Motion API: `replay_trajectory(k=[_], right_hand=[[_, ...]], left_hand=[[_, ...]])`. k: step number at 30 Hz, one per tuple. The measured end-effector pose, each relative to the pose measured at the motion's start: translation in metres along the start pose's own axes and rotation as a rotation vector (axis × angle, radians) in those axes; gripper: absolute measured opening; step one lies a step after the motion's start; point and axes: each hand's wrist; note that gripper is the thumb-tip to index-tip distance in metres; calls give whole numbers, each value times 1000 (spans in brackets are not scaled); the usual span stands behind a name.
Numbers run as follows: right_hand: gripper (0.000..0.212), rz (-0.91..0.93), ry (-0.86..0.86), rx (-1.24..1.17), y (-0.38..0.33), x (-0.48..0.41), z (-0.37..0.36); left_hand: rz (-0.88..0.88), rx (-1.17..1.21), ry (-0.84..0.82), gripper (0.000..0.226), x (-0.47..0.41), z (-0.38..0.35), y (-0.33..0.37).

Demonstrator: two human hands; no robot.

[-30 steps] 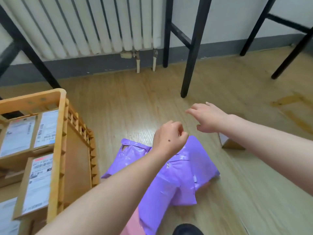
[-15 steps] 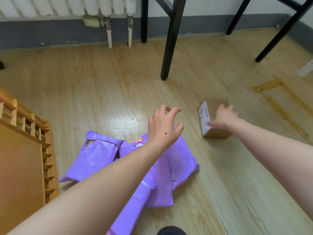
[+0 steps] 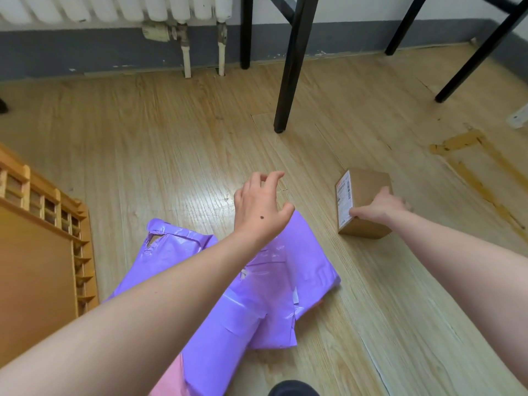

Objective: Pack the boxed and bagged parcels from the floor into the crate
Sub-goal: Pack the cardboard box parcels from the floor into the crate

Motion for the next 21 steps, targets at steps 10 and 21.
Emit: replay_trajectory(k=[10, 21], right_hand=[[112, 19, -168, -298, -11, 31, 16], [33, 412, -421, -547, -68, 137, 73]], left_hand=[[49, 19, 11, 50, 16, 33, -4], [108, 40, -185, 54, 71, 111, -3]])
Point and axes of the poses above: each hand's wrist, its own x-axis away from the middle knuckle, its own z-axis out of the back of the hand, y = z × x, and after that the axes turned 2 degrees about -x, right-handed
